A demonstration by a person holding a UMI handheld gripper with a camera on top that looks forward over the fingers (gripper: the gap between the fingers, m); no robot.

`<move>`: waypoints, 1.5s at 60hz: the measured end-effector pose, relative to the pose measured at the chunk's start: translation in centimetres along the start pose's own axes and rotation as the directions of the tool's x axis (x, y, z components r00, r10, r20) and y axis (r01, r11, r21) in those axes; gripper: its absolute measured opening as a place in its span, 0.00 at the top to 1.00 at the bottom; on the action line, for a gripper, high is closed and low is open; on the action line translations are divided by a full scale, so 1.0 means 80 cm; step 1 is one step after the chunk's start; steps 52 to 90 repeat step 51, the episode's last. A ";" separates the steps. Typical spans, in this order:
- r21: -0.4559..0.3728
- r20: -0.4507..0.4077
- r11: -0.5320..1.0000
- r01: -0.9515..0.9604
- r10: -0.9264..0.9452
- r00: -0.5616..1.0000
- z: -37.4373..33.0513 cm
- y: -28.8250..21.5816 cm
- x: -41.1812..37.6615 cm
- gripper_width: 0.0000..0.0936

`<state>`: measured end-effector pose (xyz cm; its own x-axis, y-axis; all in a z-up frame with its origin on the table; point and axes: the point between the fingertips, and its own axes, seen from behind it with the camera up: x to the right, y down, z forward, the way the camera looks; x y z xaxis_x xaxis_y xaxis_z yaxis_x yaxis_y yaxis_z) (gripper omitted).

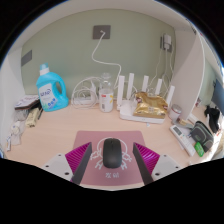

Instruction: Arrange mouse

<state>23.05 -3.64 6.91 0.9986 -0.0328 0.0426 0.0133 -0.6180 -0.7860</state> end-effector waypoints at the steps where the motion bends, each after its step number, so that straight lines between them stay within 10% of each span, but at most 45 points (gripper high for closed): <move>1: 0.005 -0.003 1.000 0.001 -0.001 1.000 -0.010 -0.003 -0.001 0.10; 34: 0.115 -0.071 0.991 0.066 -0.058 0.996 -0.259 0.018 -0.027 0.09; 90: 0.132 -0.079 0.989 0.069 -0.059 0.995 -0.282 0.020 -0.029 0.09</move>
